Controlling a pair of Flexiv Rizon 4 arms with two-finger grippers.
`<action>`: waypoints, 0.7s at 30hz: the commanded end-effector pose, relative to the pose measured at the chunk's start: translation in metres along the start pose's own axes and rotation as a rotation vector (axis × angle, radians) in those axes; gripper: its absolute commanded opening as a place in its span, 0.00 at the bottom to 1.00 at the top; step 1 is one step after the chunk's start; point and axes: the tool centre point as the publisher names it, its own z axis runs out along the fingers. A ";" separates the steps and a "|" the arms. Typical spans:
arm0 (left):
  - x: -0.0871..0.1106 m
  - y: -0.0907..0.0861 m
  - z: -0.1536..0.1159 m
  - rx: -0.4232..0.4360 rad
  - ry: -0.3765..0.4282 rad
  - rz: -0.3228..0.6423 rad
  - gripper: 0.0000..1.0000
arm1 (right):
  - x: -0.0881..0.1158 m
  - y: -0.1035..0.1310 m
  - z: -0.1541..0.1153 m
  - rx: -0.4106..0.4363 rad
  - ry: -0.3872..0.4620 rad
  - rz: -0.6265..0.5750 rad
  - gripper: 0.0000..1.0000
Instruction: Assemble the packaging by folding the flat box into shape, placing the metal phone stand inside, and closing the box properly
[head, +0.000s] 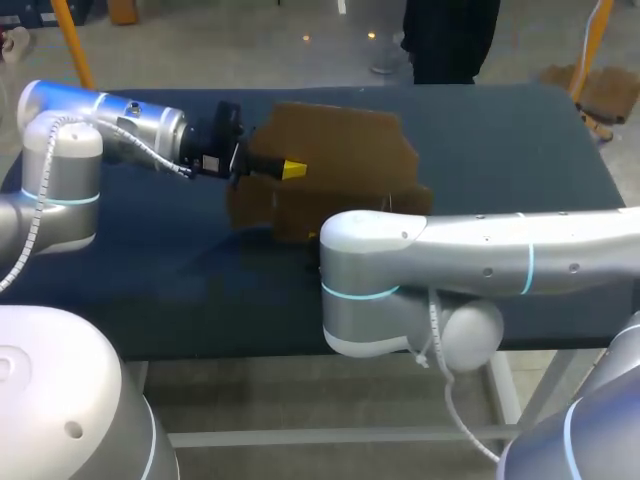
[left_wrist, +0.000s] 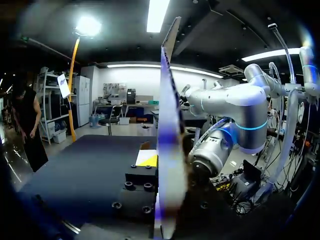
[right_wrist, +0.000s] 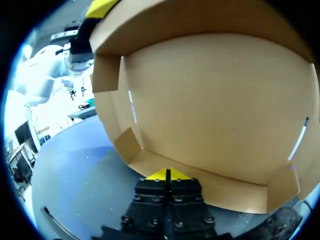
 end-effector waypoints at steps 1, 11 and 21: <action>0.000 0.003 0.002 0.000 0.002 0.000 0.00 | 0.002 -0.002 0.002 -0.001 -0.007 0.000 0.00; 0.000 0.003 0.002 0.000 0.002 0.000 0.00 | 0.002 -0.002 0.002 -0.001 -0.007 0.000 0.00; 0.000 0.004 0.004 0.002 -0.003 0.017 0.00 | 0.002 -0.002 0.002 -0.001 -0.007 0.000 0.00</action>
